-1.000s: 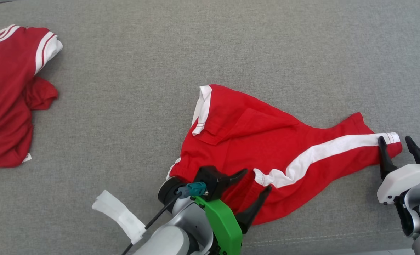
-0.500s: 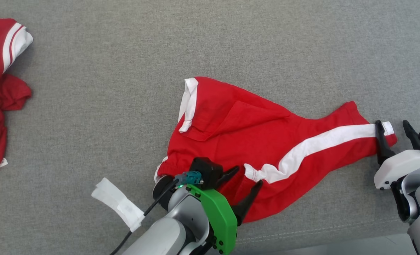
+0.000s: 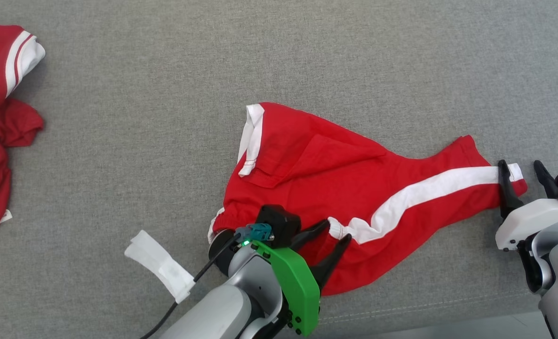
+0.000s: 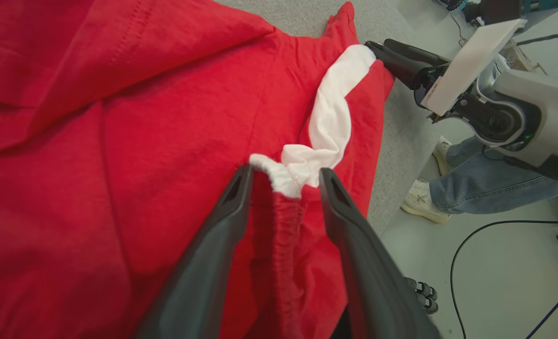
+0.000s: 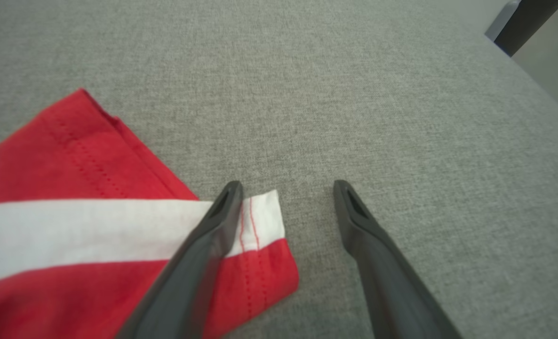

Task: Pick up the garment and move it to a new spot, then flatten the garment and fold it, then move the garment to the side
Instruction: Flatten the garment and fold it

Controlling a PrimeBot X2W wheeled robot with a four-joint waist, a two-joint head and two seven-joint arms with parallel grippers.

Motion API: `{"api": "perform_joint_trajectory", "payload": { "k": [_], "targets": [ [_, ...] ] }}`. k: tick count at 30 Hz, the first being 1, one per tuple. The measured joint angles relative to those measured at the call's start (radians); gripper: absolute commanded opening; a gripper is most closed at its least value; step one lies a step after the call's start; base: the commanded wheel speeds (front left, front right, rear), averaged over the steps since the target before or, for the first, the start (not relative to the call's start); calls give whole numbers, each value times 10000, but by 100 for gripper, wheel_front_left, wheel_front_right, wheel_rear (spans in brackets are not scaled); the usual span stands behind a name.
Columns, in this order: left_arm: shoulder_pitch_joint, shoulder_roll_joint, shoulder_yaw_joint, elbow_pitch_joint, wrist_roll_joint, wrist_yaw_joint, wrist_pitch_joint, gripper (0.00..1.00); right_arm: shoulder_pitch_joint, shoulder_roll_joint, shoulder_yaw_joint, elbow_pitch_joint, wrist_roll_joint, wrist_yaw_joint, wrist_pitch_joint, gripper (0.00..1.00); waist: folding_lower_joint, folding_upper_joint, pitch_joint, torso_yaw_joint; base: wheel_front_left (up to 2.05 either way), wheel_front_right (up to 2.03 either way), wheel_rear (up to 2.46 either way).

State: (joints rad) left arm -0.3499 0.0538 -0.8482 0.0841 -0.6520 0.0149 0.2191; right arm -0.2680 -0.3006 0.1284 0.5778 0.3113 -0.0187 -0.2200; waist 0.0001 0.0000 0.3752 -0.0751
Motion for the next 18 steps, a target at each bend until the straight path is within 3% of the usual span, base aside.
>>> {"api": "perform_joint_trajectory", "payload": {
  "k": [6,7,15,18],
  "targets": [
    [-37,0,-104,29,-142,79,-102,65,-69,92,10,180,56,40,-92,100,0,0,-58,27,0,0,0],
    [-39,0,-128,36,-157,94,-104,58,-69,111,17,199,63,65,-100,100,0,0,-69,31,0,0,0],
    [-57,0,-263,169,-230,140,-278,32,-68,213,163,353,71,332,-222,100,0,0,-165,38,0,0,0],
    [-120,0,-293,255,-301,203,-364,4,-61,247,221,460,117,518,-234,22,0,0,-203,33,0,0,0]
  ]
}}
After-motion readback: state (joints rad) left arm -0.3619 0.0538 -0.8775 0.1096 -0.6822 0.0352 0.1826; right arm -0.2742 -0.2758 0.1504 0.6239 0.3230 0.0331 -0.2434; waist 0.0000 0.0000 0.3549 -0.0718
